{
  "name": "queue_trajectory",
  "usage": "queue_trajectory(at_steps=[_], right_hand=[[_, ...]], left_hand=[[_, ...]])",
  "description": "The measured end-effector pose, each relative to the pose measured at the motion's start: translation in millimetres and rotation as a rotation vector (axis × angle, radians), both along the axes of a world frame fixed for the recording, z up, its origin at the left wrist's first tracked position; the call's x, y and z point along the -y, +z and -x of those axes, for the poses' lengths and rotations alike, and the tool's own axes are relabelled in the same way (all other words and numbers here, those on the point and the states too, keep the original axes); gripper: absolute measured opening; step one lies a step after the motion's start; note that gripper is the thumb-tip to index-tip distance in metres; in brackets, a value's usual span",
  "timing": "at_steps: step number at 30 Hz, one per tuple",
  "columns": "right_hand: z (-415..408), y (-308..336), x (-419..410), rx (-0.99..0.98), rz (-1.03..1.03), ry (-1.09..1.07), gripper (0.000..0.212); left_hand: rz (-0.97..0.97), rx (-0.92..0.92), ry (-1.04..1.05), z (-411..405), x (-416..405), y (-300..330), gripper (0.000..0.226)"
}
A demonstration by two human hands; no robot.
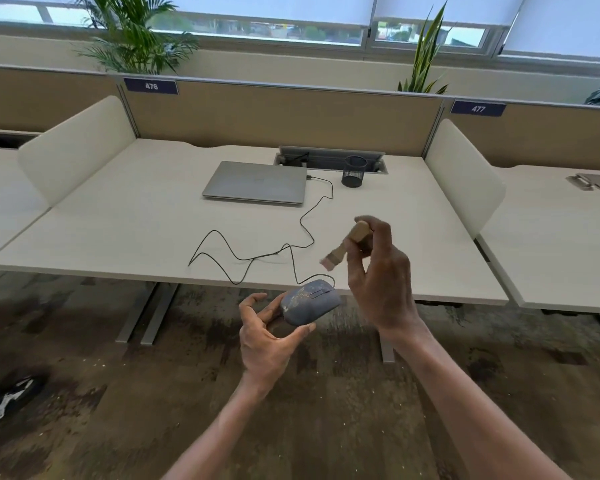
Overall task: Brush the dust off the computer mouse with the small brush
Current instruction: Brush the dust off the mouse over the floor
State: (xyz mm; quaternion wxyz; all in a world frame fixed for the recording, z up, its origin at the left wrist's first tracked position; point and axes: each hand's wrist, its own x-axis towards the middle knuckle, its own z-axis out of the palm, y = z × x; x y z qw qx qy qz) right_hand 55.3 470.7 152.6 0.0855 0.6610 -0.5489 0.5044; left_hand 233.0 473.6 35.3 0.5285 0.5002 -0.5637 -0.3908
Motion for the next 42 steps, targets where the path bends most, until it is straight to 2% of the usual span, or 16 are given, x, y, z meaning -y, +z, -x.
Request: queue_trajectory(at_steps=[4, 9, 15, 24, 28, 34, 42], right_hand=[[-11, 20, -7, -0.052, -0.177, 0.268, 0.054], [-38, 28, -11, -0.159, -0.404, 0.449, 0.044], [-61, 28, -1, -0.374, -0.515, 0.393, 0.035], [-77, 34, 25, -0.459, -0.486, 0.349, 0.038], [-75, 39, 32, -0.452, -0.433, 0.341, 0.034], [-69, 46, 34, -0.290, -0.395, 0.340, 0.040], [-62, 33, 34, -0.317, -0.478, 0.362, 0.041]], left_hand=[[-0.002, -0.008, -0.003, 2, 0, 1, 0.091], [0.015, 0.042, 0.012, 5, 1, 0, 0.088], [0.070, 0.127, 0.029, 6, 5, 0, 0.086], [0.085, 0.070, -0.006, 2, 10, 3, 0.085], [0.037, 0.036, -0.012, 2, 12, 2, 0.088], [0.038, 0.062, -0.002, 0, 17, 1, 0.090], [0.050, 0.087, 0.000, 0, 22, 4, 0.088]])
